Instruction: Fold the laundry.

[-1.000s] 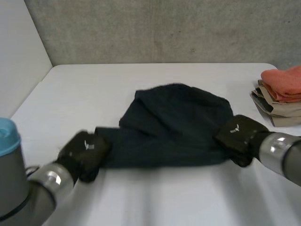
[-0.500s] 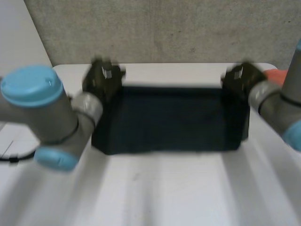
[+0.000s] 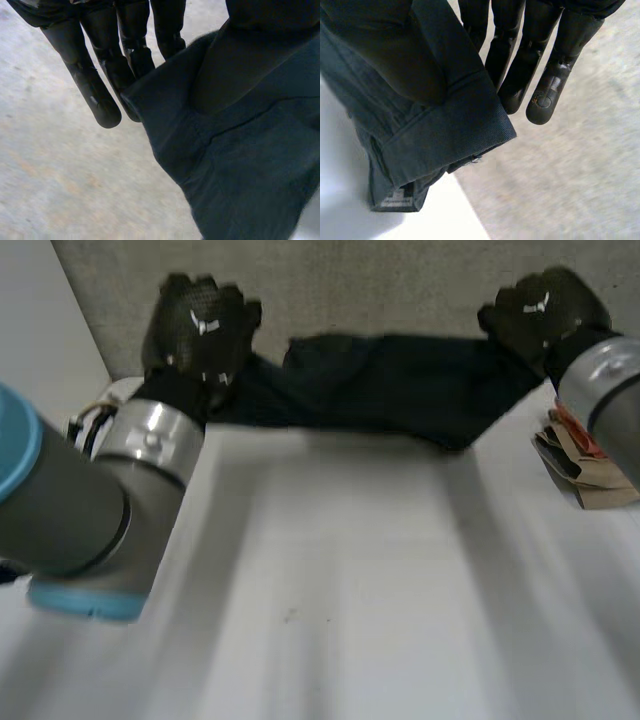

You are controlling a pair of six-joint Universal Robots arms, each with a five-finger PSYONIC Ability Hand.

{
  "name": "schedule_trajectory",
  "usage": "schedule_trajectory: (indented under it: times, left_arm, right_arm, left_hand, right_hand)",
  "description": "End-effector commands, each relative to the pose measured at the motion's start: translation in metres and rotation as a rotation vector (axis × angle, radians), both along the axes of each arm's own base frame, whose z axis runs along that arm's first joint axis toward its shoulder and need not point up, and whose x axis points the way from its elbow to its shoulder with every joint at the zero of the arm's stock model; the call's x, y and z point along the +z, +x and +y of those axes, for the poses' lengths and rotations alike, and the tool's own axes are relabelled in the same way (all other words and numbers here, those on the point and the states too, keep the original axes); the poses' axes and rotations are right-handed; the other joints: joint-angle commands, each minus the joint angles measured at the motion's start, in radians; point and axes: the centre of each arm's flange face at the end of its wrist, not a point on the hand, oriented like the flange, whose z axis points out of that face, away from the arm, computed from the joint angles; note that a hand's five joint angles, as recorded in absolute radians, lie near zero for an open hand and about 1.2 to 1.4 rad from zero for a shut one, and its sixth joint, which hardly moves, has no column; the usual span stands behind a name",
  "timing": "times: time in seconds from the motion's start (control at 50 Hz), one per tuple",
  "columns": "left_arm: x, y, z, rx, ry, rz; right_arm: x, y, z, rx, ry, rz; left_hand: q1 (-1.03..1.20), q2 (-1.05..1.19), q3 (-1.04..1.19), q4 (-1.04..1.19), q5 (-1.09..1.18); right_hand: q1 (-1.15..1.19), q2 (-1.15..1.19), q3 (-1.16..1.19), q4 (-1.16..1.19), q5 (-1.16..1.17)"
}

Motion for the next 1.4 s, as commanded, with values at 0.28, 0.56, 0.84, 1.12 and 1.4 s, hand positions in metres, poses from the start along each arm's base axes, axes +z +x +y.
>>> schedule_trajectory:
  times: [0.28,0.56,0.84,1.12,1.4]
  left_arm:
    - [-0.092,0.002,0.034,-0.052,0.311,-0.200]
    - [-0.130,-0.009,0.017,-0.043,0.388,-0.251]
    - [-0.109,0.020,0.048,-0.039,0.372,-0.236]
    - [-0.140,0.020,0.031,-0.013,0.430,-0.270]
    - [-0.162,0.013,0.002,0.012,0.451,-0.278]
  right_arm:
    - [-0.095,-0.002,0.010,0.050,0.454,0.241]
    - [-0.121,0.003,-0.018,-0.009,0.437,-0.002]
    - [-0.077,-0.038,0.021,-0.048,0.397,-0.057]
    - [-0.133,-0.047,0.035,0.004,0.590,-0.023]
    - [-0.173,-0.044,0.016,0.002,0.603,-0.027]
  left_hand:
    - [0.203,0.140,0.147,0.139,0.172]
    - [-0.666,-0.729,-0.722,-0.731,-0.697]
    - [-0.596,-0.659,-0.652,-0.660,-0.627]
    - [-0.508,-0.571,-0.564,-0.572,-0.539]
    - [-0.122,-0.185,-0.178,-0.186,-0.152]
  right_hand:
    - [0.407,0.217,0.198,0.204,0.236]
    - [-0.815,-1.004,-1.023,-1.018,-0.986]
    - [-0.614,-0.804,-0.823,-0.817,-0.785]
    - [-0.511,-0.701,-0.720,-0.714,-0.682]
    - [0.048,-0.141,-0.160,-0.154,-0.122]
